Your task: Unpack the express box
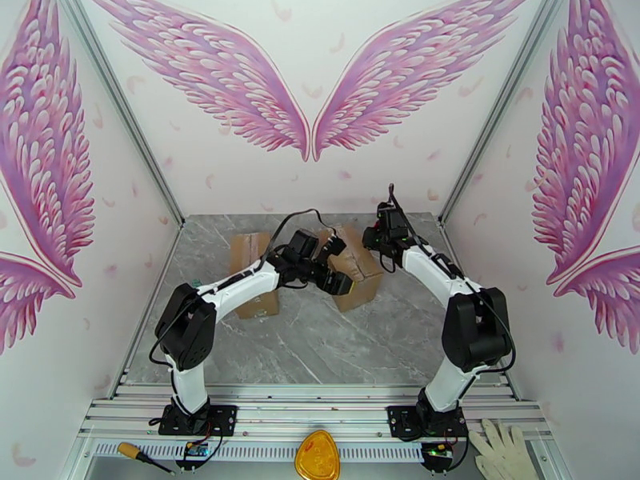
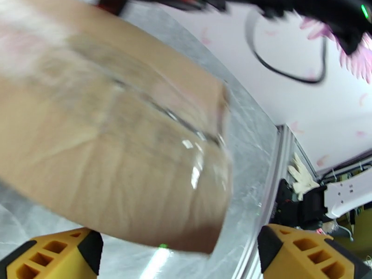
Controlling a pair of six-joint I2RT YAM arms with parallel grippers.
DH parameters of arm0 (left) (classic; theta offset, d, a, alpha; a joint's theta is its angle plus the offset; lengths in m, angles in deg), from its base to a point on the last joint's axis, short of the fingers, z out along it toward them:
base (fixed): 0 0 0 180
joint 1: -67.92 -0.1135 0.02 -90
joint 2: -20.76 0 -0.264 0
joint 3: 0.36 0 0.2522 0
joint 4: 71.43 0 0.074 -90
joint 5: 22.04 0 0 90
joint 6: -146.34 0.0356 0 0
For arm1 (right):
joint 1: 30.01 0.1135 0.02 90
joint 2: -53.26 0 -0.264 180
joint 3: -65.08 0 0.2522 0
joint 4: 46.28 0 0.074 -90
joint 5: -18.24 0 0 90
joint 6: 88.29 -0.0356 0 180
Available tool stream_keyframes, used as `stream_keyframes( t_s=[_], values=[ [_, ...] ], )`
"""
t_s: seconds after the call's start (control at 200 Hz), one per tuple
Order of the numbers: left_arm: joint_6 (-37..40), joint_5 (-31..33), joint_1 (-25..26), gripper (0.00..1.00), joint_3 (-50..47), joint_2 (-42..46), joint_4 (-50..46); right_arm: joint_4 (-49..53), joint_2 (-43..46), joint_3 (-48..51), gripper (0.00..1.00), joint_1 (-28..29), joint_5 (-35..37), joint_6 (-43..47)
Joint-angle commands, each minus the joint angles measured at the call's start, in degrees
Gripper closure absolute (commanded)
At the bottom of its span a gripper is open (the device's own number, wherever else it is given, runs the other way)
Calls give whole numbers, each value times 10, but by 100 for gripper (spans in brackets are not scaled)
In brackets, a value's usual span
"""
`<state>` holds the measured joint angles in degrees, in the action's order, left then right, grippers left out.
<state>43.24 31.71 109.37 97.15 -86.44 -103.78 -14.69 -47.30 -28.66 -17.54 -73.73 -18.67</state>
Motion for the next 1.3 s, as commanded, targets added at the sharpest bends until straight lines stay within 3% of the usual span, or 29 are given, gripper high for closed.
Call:
stream_keyframes(
  t_s=[0.0, 0.18, 0.575, 0.73, 0.89, 1.029, 1.114, 1.294],
  values=[
    [12, 0, 23, 5, -14, 39, 32, -2, 2, -26, 100, 35, -157, 4],
    [92, 48, 48, 4, -6, 74, -55, 31, -3, -46, 100, 33, -192, 30],
    [292, 182, 57, 1, -5, 167, -182, 40, 57, -62, 100, 12, -110, -7],
    [346, 229, 57, 1, -22, 197, -157, 46, 98, -43, 100, -5, -90, -55],
    [449, 342, 58, 1, -27, 205, -93, -8, 217, 85, 100, -64, -107, -169],
    [569, 321, 57, 1, -34, 192, -51, -40, 329, 208, 100, -100, -117, -256],
    [640, 266, 56, 1, -37, 185, -65, -58, 392, 274, 100, -105, -115, -300],
    [696, 194, 54, 1, -32, 161, -104, -104, 475, 374, 100, -105, -123, -378]
  ],
)
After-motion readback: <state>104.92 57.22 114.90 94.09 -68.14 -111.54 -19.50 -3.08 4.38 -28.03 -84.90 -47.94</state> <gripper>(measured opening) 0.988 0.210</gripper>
